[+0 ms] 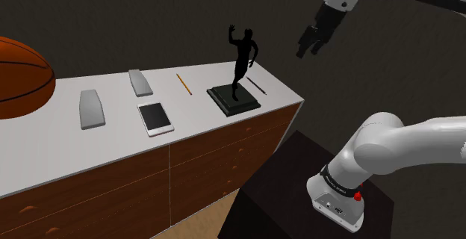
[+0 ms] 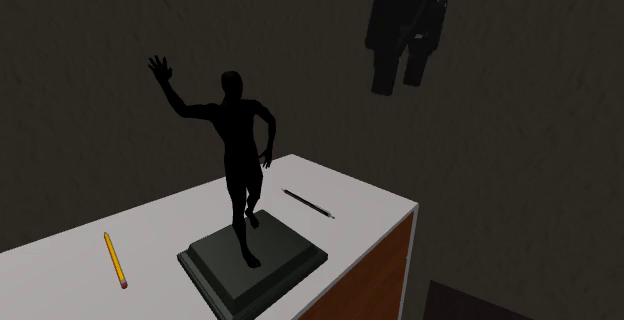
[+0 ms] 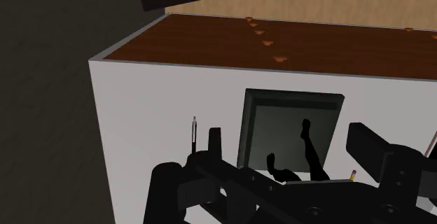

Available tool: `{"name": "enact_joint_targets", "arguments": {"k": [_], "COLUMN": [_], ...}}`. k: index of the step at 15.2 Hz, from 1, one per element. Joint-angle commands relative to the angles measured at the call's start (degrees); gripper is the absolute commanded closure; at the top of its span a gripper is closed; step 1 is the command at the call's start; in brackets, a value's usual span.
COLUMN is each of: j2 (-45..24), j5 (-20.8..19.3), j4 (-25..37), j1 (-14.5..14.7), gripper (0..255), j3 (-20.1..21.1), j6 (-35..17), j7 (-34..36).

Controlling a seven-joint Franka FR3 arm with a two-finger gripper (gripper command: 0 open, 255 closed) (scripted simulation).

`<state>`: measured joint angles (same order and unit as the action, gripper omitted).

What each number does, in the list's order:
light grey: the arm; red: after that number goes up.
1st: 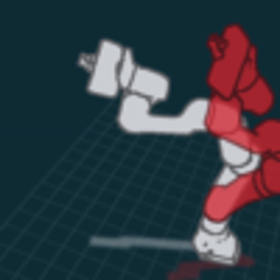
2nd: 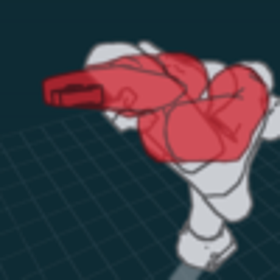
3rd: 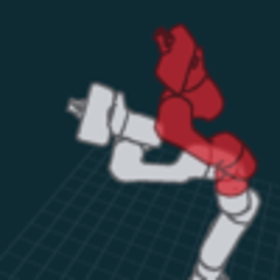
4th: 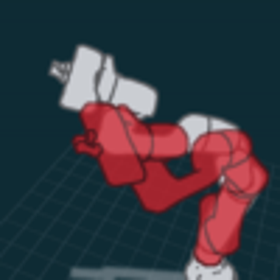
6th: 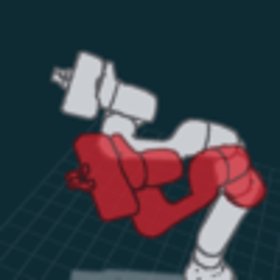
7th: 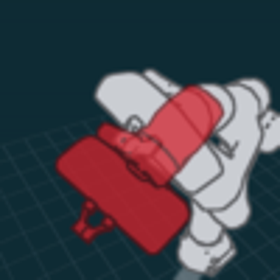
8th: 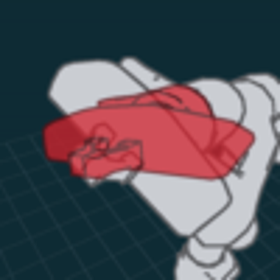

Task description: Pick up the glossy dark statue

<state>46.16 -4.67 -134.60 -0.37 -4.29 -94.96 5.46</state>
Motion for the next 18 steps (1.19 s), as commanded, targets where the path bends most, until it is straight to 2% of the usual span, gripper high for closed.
{"name": "enact_joint_targets", "arguments": {"k": [1, 6, 11, 15, 18], "j2": [0.0, -15.1, -30.1, -42.7, -53.3], "j5": [0.0, 2.5, 5.3, 7.8, 9.9], "j4": [0.0, 13.7, 29.6, 44.8, 58.9], "j1": [0.0, 1.9, 3.3, 3.9, 3.8], "gripper": [0, 0, 0, 0, 0], "j3": [0.0, -0.5, -1.0, -1.4, -1.5], "j6": [0.0, 3.0, 8.4, 14.6, 20.8], "j7": [0.0, -1.2, -2.7, -3.9, -4.6]}}
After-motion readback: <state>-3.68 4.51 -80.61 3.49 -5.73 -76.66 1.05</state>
